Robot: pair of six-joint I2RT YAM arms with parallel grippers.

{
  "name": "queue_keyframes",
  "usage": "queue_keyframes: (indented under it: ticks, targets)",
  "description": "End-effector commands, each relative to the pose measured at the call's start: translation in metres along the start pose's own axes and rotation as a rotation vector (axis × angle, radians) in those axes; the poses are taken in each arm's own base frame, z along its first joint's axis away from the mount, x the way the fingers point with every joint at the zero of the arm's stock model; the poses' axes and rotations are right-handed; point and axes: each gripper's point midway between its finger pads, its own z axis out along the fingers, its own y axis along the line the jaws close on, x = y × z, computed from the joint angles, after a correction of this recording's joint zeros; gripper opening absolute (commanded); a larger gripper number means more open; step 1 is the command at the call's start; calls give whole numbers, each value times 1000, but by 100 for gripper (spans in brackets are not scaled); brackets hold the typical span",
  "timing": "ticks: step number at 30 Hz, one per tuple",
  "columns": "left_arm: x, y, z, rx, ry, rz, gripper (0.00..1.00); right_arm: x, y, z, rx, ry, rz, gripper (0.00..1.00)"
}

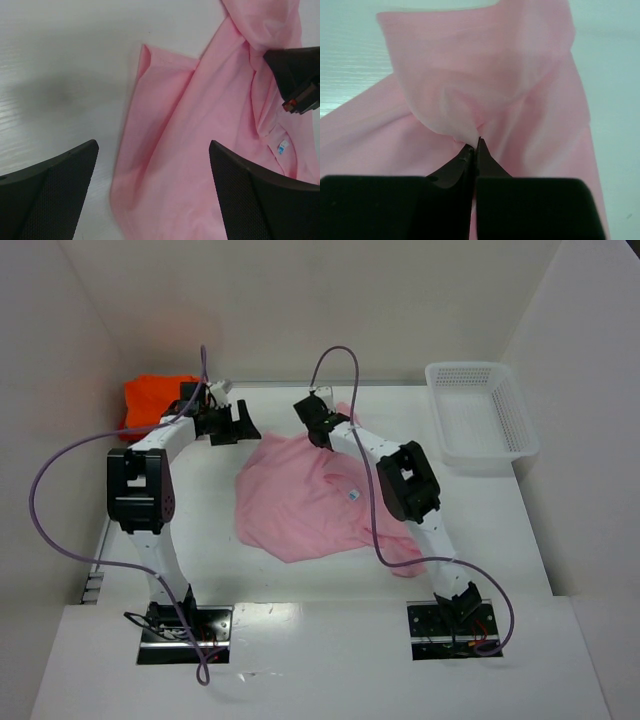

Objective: Fold and stack the t-shirts
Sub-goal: Flatten out the tshirt

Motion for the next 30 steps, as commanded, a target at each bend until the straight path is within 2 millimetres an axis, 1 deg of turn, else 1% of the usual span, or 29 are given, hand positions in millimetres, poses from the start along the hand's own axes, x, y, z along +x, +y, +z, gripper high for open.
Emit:
queue_keyframes:
  ticks: [1,2,3,4,5,6,7,8,9,10,11,13,14,15,16,17,18,19,20,21,22,24,26,27,29,30]
  targets:
    - [-27,-18,2,111,-54,72,99,-66,-34,-42,-3,-156,131,1]
    - [-31,-22,6,119,-56,73,99,-71,-43,-47,0,-171,139,1]
    - [-31,-28,10,128,-53,84,99,-68,-43,-50,-7,-166,136,1]
    - [-28,-27,17,122,-38,81,99,-71,-44,-52,-11,-177,143,1]
    - [-30,-29,21,117,-39,88,99,-72,-45,-55,-11,-178,144,1]
    - [-31,-33,27,125,-36,97,99,-65,-43,-52,-19,-163,135,1]
    - [-33,-30,29,107,-41,98,99,-64,-44,-54,-20,-163,145,1]
    - [-33,-31,35,90,-40,105,99,-60,-44,-55,-30,-153,139,1]
    - [-26,-30,43,83,-21,103,99,-55,-44,-53,-27,-143,133,1]
    - [-33,-27,42,59,-40,109,99,-49,-45,-55,-34,-132,136,1]
    - [-29,-20,49,43,-25,99,99,-49,-47,-59,-34,-133,137,1]
    - [-27,-25,61,46,-13,100,99,-42,-49,-59,-31,-119,137,1]
    - [-29,-24,64,46,-16,101,99,-42,-50,-61,-33,-124,149,1]
    - [-32,-20,69,36,-21,103,99,-42,-53,-59,-33,-120,155,1]
    - [-32,-28,77,39,-19,119,99,-43,-59,-59,-33,-117,172,1]
    - [-34,-28,79,40,-21,111,99,-42,-61,-61,-33,-116,171,1]
    - [-37,-34,80,40,-29,123,97,-42,-61,-61,-33,-116,171,1]
    - [-33,-28,85,27,-20,117,97,-41,-67,-61,-25,-113,176,1]
    - [-36,-27,87,19,-27,119,97,-37,-67,-59,-23,-106,171,1]
    - [-34,-32,89,26,-23,126,97,-39,-67,-59,-25,-113,176,1]
    - [-32,-26,92,-1,-21,122,97,-39,-68,-62,-26,-114,177,1]
    - [-36,-23,93,-18,-35,115,97,-31,-71,-58,-23,-95,182,1]
    - [-32,-21,96,-21,-26,100,96,-34,-71,-57,-26,-103,186,1]
    - [-34,-21,98,-20,-30,93,92,-33,-70,-60,-34,-101,186,1]
    - [-35,-20,100,-19,-31,94,89,-33,-70,-60,-35,-101,186,2]
    - [-30,-18,103,-23,-15,77,88,-33,-70,-60,-35,-101,186,2]
